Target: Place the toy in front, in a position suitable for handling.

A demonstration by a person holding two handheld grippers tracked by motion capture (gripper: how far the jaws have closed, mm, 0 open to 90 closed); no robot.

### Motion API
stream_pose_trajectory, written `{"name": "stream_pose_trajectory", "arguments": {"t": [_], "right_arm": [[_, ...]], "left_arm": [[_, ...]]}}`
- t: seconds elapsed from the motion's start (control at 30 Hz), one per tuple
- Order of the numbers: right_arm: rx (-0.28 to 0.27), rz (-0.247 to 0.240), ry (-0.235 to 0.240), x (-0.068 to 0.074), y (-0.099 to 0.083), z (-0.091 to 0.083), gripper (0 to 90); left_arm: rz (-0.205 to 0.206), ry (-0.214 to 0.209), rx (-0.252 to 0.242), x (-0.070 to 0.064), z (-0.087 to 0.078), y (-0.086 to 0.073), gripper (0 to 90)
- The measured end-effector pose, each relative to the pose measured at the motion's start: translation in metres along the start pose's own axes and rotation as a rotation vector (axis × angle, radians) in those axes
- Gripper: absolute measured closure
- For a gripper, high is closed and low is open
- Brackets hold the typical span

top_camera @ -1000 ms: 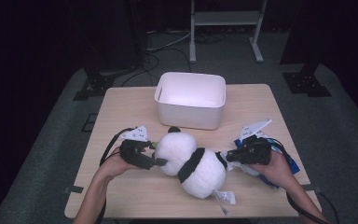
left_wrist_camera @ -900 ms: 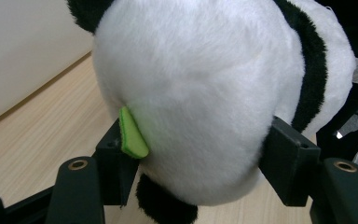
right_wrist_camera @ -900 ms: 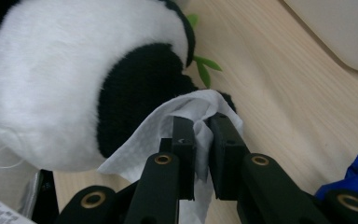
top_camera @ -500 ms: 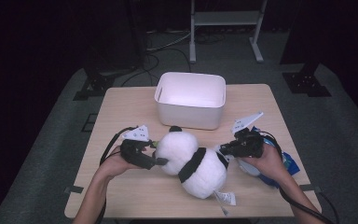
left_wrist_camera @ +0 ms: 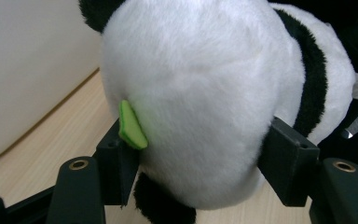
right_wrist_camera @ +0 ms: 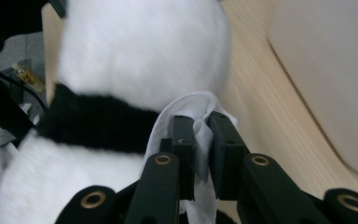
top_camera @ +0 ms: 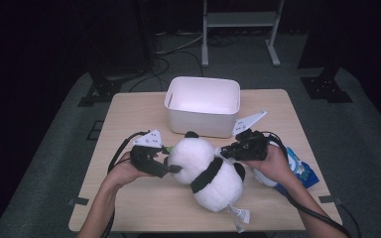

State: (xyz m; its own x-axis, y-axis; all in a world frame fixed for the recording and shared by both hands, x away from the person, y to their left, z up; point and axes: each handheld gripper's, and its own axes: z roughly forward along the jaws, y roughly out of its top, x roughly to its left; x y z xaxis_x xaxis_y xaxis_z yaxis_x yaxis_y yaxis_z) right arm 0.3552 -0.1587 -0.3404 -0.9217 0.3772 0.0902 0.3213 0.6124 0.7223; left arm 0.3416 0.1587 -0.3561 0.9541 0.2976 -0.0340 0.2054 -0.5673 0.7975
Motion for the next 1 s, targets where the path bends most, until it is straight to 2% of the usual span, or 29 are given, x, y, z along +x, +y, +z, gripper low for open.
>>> {"name": "stream_pose_trajectory", "arguments": {"t": [0.1, 0.2, 0.23, 0.33, 0.43, 0.63, 0.77, 0.87, 0.9, 0.93, 1.0], "right_arm": [[0.004, -0.041, -0.011, 0.005, 0.010, -0.002, 80.6], [-0.016, -0.049, 0.005, 0.010, 0.015, -0.006, 80.7], [-0.021, -0.050, 0.015, 0.011, 0.015, -0.007, 80.7], [0.009, -0.065, 0.030, 0.017, 0.013, -0.003, 80.7], [0.035, -0.056, 0.056, 0.017, 0.005, 0.001, 80.8], [0.031, -0.058, 0.063, 0.019, -0.003, 0.001, 80.7], [0.029, -0.084, 0.070, 0.024, -0.003, 0.001, 80.6], [0.031, -0.093, 0.082, 0.027, -0.004, 0.001, 80.7], [0.034, -0.095, 0.088, 0.029, -0.004, 0.001, 80.6], [0.034, -0.103, 0.092, 0.030, -0.005, 0.001, 80.6], [0.037, -0.110, 0.105, 0.032, -0.006, 0.001, 80.6]], "left_arm": [[0.012, 0.020, 0.000, 0.001, -0.005, 0.006, 35.2], [0.013, 0.039, -0.005, 0.001, -0.010, 0.010, 35.7], [0.013, 0.038, -0.005, 0.001, -0.010, 0.010, 35.8], [0.016, 0.028, 0.008, -0.001, -0.008, 0.010, 35.7], [0.006, 0.008, 0.011, -0.002, -0.005, 0.008, 35.2], [-0.011, -0.018, 0.006, -0.002, -0.003, 0.004, 31.3], [-0.036, -0.035, 0.010, 0.000, -0.006, 0.002, 28.1], [-0.083, -0.054, -0.001, 0.005, -0.008, -0.003, 22.9], [-0.083, -0.054, -0.001, 0.005, -0.008, -0.003, 20.5], [-0.110, -0.079, -0.012, 0.007, -0.008, -0.006, 18.0], [-0.128, -0.082, -0.009, 0.009, -0.005, -0.008, 14.1]]}}
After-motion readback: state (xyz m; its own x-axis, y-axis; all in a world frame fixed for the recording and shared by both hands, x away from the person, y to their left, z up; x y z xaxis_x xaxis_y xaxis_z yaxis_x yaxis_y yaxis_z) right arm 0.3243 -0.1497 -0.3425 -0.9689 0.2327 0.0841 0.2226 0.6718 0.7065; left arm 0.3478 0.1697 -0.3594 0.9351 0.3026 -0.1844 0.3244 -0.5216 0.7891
